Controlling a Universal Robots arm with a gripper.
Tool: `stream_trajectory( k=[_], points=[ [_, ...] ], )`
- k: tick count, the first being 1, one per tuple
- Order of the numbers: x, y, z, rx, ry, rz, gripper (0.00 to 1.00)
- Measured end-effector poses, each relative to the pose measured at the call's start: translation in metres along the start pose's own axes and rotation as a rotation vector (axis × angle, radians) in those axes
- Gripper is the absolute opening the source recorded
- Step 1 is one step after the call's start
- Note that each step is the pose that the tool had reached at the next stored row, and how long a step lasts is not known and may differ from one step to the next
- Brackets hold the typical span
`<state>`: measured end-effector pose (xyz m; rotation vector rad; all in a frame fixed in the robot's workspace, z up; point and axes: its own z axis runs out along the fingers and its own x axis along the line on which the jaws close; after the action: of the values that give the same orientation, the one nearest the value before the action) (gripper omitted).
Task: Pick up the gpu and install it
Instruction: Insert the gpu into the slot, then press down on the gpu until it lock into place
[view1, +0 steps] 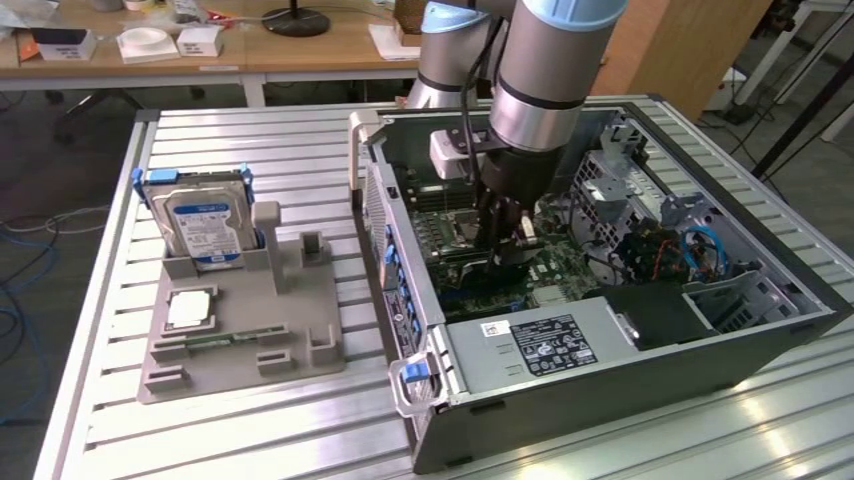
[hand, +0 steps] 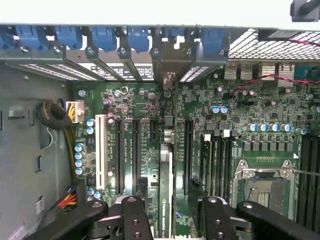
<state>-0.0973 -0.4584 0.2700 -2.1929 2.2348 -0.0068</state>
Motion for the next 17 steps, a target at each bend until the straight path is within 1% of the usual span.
stream_trajectory(
  k=[4, 6, 7, 8, 9, 11, 12, 17],
  points=[
    [0.0, 0.0, -0.0003, -0.0001, -0.0001, 0.0, 0.44],
    [0.0, 0.0, -0.0003, -0.0001, -0.0002, 0.0, 0.31],
    [0.0, 0.0, -0.0004, -0.0001, -0.0002, 0.0, 0.31],
    [0.0, 0.0, -0.0005, -0.0001, -0.0002, 0.0, 0.25],
    [0.0, 0.0, -0.0005, -0.0001, -0.0003, 0.0, 0.25],
    [0.0, 0.0, -0.0006, -0.0001, -0.0003, 0.0, 0.14],
    [0.0, 0.0, -0.0006, -0.0001, -0.0004, 0.0, 0.11],
    [0.0, 0.0, -0.0013, -0.0002, -0.0013, 0.0, 0.11]
  ],
)
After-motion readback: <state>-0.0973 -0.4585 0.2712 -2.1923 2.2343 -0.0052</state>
